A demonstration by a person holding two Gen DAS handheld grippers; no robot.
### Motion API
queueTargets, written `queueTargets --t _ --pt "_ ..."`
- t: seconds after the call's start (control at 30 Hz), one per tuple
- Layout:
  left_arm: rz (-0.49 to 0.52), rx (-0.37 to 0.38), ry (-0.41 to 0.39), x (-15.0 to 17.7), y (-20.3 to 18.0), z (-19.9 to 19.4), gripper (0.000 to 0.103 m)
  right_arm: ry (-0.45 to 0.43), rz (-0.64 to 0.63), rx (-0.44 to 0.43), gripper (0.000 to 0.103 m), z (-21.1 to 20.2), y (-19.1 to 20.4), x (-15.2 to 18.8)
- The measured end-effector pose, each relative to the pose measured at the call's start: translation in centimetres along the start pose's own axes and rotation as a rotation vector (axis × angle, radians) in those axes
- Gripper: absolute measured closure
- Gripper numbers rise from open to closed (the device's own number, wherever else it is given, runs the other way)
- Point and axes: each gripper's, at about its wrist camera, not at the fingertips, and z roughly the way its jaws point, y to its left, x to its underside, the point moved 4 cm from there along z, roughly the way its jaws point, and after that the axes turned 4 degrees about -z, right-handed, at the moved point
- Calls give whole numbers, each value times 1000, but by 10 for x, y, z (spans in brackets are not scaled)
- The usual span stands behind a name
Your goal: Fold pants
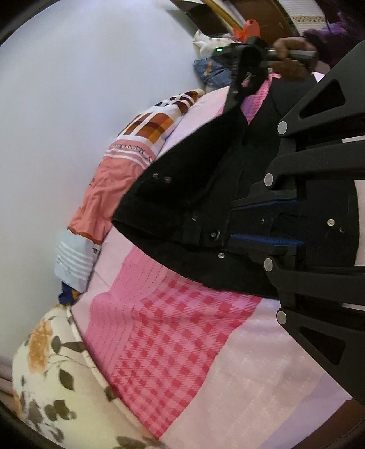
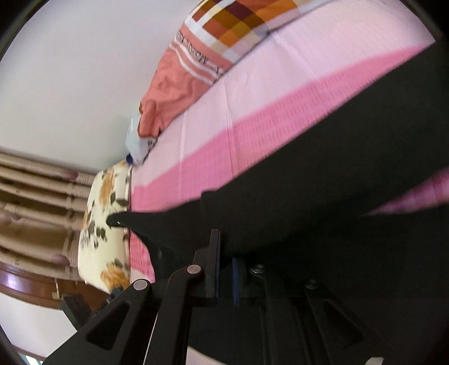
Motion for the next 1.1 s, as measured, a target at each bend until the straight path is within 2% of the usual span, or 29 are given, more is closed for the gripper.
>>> queueTargets --t 0.2,0.3,0.37,0.53,0.63,0.77,0.87,0.93,0.97,1.03,1.1 --pt "39 43 5 3 -25 -11 83 17 7 22 96 -10 -16 46" --pt "45 51 41 14 -31 -9 77 33 11 37 96 -12 -25 63" --pt "23 60 66 21 -28 -5 63 56 23 40 97 -11 -33 75" --pt "-96 95 112 43 -8 4 58 106 71 56 98 -3 -55 102" --pt "-146 80 122 57 4 5 58 125 93 47 98 1 -63 113" --pt "-166 68 126 66 9 2 57 40 130 -63 95 -16 -67 104" --pt "-163 80 124 65 8 2 51 -35 146 -71 94 -33 -75 93" --pt "-169 77 120 64 9 6 49 -59 139 -76 86 -41 -78 88" --pt "-183 86 131 64 9 10 49 -68 136 -69 75 -44 -80 86" --pt "-213 117 150 64 11 17 48 -83 143 -69 60 -47 -84 84" --pt "-215 108 158 62 11 27 48 -83 167 -99 58 -45 -86 82"
